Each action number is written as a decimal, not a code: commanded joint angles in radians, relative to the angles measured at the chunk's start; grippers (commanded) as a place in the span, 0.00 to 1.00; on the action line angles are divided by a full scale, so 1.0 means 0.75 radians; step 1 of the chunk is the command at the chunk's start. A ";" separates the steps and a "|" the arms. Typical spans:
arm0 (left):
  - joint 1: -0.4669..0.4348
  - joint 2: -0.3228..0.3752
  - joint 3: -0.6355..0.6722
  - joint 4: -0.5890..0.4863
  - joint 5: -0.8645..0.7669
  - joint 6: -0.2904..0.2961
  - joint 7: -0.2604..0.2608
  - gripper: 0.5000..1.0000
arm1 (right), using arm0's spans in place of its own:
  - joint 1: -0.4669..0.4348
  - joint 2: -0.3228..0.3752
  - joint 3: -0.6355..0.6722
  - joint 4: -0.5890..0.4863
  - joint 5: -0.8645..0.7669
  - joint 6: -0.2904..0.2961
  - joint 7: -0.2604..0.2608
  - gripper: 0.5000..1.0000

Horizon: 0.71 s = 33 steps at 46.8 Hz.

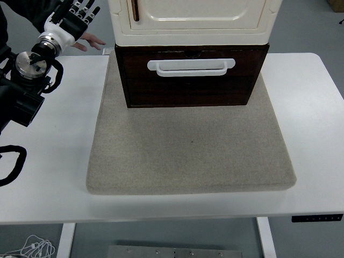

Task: Open the drawer under the combination cabinet

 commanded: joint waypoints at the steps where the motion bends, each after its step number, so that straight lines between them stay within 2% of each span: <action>1: 0.000 0.000 0.000 0.000 -0.001 0.000 0.000 1.00 | 0.000 0.000 -0.001 0.000 0.000 0.000 0.000 0.86; 33: -0.016 0.027 -0.020 0.021 -0.016 -0.010 0.000 1.00 | 0.000 0.000 0.001 0.000 -0.002 0.000 0.000 0.85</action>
